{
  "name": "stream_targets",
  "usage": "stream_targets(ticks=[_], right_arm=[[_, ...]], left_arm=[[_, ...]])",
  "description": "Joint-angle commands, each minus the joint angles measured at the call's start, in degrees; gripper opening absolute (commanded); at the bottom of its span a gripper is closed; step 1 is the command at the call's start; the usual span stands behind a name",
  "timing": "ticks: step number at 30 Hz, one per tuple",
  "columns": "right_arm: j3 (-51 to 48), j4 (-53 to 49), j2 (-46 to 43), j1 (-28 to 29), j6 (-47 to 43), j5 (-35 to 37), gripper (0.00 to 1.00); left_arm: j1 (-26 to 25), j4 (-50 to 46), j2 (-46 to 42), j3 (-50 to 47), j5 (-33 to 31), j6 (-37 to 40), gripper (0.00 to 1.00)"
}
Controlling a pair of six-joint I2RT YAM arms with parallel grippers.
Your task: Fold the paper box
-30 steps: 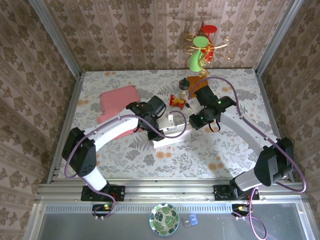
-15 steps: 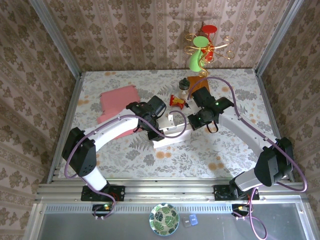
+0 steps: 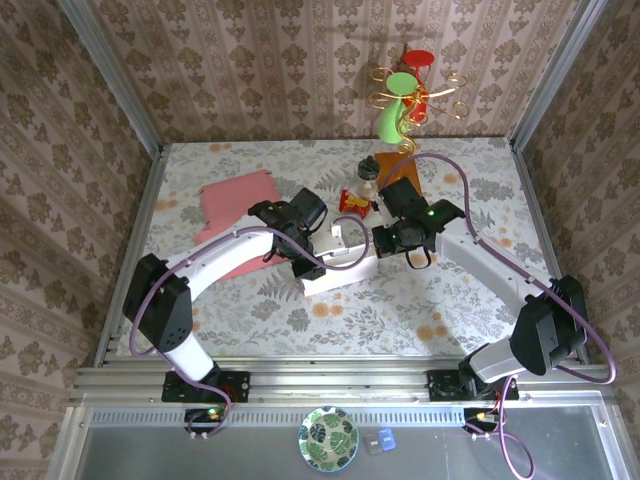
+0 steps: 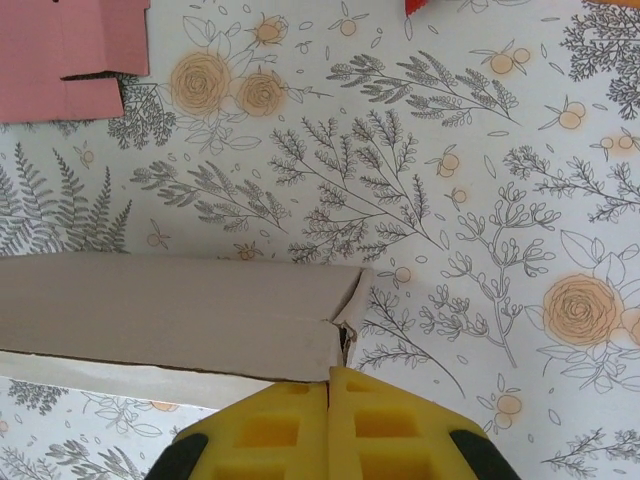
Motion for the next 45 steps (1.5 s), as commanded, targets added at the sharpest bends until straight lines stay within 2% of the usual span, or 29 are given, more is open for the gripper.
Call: stream_targets(ticks=[1,8,13,21,30,33,40,45], right_arm=[[-1.8,-0.2,-1.0,0.3,1.9,2.7,0.00],[-7.5,4.3,-3.1,1.2,0.5,5.2,0.00],[-11.7,8.7,-6.4,2.9,-0.1,8.6,0.00],[-12.2,9.5,-6.5,4.2,1.6,12.0,0.00],[-9.2,7.7,-5.5,4.8,5.9,13.0,0.00],[-8.2,6.8,-4.9,5.3,6.8,13.7,0.00],[-7.0,5.5,-4.4,5.8,7.8,13.8,0.00],[-5.4,4.0,-2.5,6.0,8.2,14.2,0.00]], left_arm=[[0.7,-0.8,0.4,2.1,1.4,-0.4,0.17],[1.9,-0.2,0.6,2.0,2.1,-0.7,0.18],[2.5,0.5,0.7,1.6,2.7,-1.1,0.22],[3.2,2.8,-1.3,0.7,3.0,-3.5,0.43],[3.9,8.4,-9.0,-5.9,3.5,-8.2,0.54],[4.0,10.3,-11.3,-7.3,4.0,-10.3,0.65],[4.2,12.7,-17.3,-9.8,-1.8,-17.5,0.63],[6.5,6.9,-19.0,-8.4,-3.9,-23.9,0.51]])
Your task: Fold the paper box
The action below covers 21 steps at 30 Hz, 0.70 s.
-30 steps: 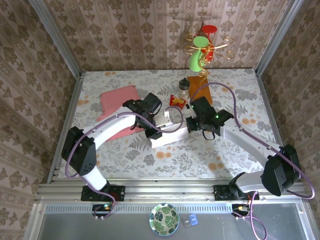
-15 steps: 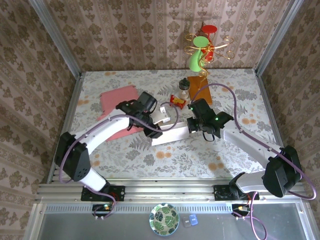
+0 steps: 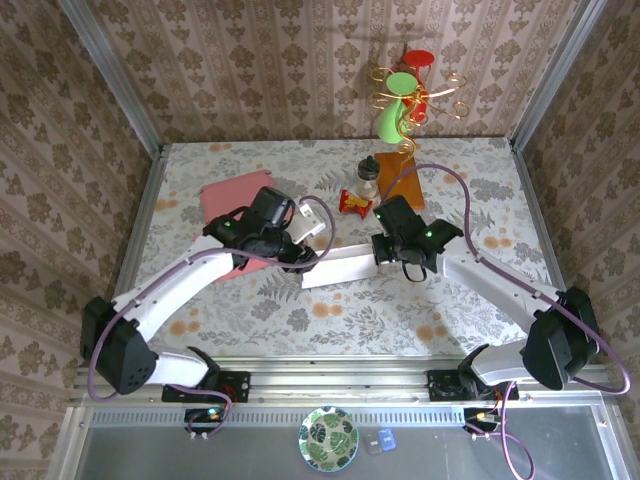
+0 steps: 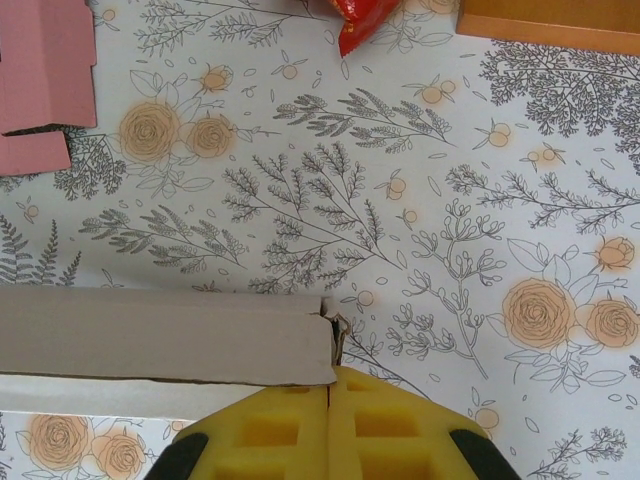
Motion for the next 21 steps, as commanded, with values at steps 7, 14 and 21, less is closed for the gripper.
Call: stream_targets(ticks=[7,14,21], right_arm=[[4.1,-5.1,2.9,0.9,1.9,2.2,0.00],[4.5,-5.6,3.4,1.0,2.2,1.9,0.00],[4.7,-5.8,3.6,1.0,2.4,1.8,0.00]], left_arm=[[3.6,-15.9,3.3,5.9,0.0,-12.0,0.41],[4.0,-16.1,4.4,7.1,0.6,-13.0,0.40],[3.0,-15.1,6.5,7.8,1.0,-12.7,0.34]])
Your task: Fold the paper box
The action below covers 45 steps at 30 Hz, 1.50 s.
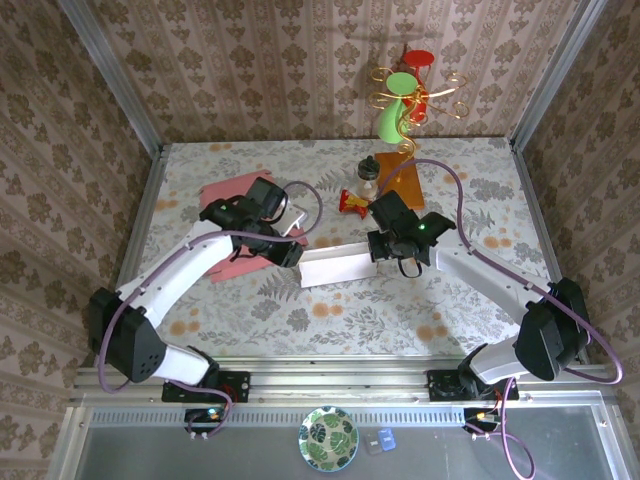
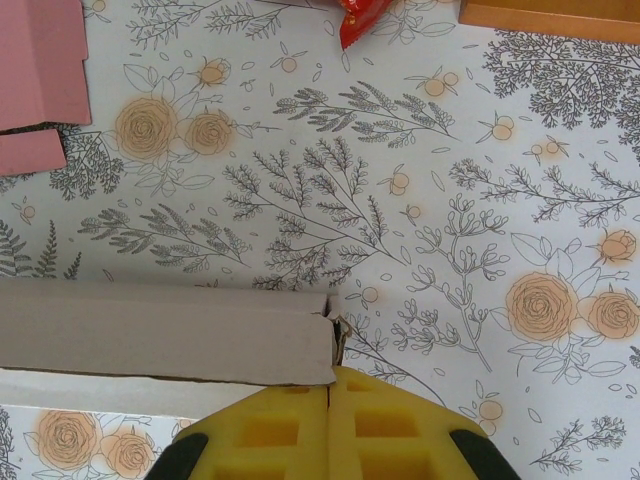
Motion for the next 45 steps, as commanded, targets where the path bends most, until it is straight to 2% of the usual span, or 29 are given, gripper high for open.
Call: stream_targets(ticks=[1,19,26,31,38,45], right_arm=[[1.3,-2.7,1.0,0.4,1.1,1.3,0.00],[1.3,-2.6,1.2,0.4,1.0,1.1,0.00],[1.1,-2.6,1.1,0.4,1.2,1.2,0.00],[0.9,-2.5,0.7,0.4,1.8,1.5,0.00],[0.6,-1.9,0.5,1.4,3.0,2.3,0.00],[0.6,-2.0,0.6,2.5,3.4,3.3,0.00]], left_arm=[[-0.6,-0.9,0.8,1.4,0.7,-0.8,0.34],[-2.8,0.3,3.0,2.3,-2.8,-0.1,0.10],[-3.0,0.2,3.7,2.9,-3.2,-1.3,0.07],[-3.1,-0.6,4.0,3.7,-3.7,-6.0,0.00],[-3.4,-1.1,4.5,4.3,-4.1,-14.0,0.00],[-3.3,-5.4,7.6,8.4,-2.8,-20.8,0.00]])
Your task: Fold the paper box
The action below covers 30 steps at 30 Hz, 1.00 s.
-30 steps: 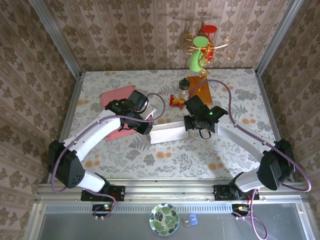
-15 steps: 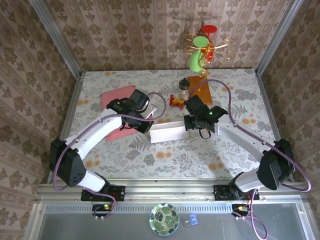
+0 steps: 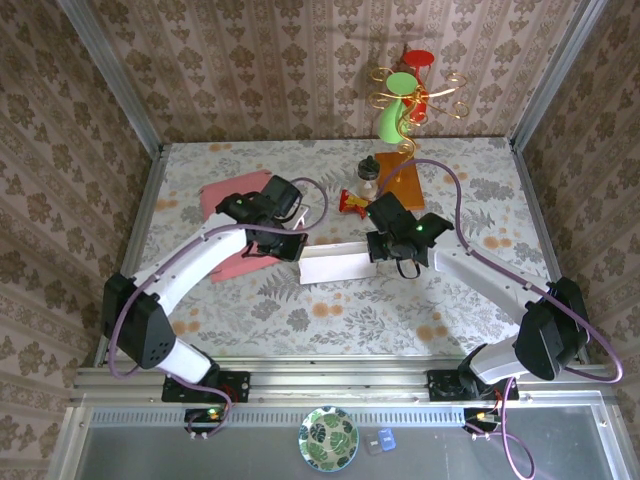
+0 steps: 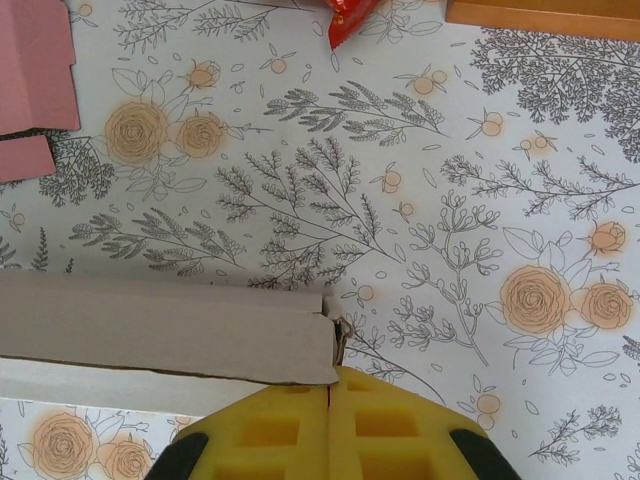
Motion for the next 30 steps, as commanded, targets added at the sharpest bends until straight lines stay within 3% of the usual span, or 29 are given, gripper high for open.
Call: stream_targets(ticks=[1,16,30], right_arm=[[0.3,-1.6,0.3,1.1,1.0,1.0,0.00],[-0.6,-1.1,-0.1,1.4,1.2,0.9,0.00],[-0.8,-1.1,0.0,1.5,0.8,1.1,0.00]], left_arm=[[-0.3,-3.1,1.8,3.5,1.5,-5.6,0.00],[1.0,-10.7,6.8,10.3,4.9,-8.7,0.00],[2.2,-11.3,8.5,11.7,7.7,-8.6,0.00]])
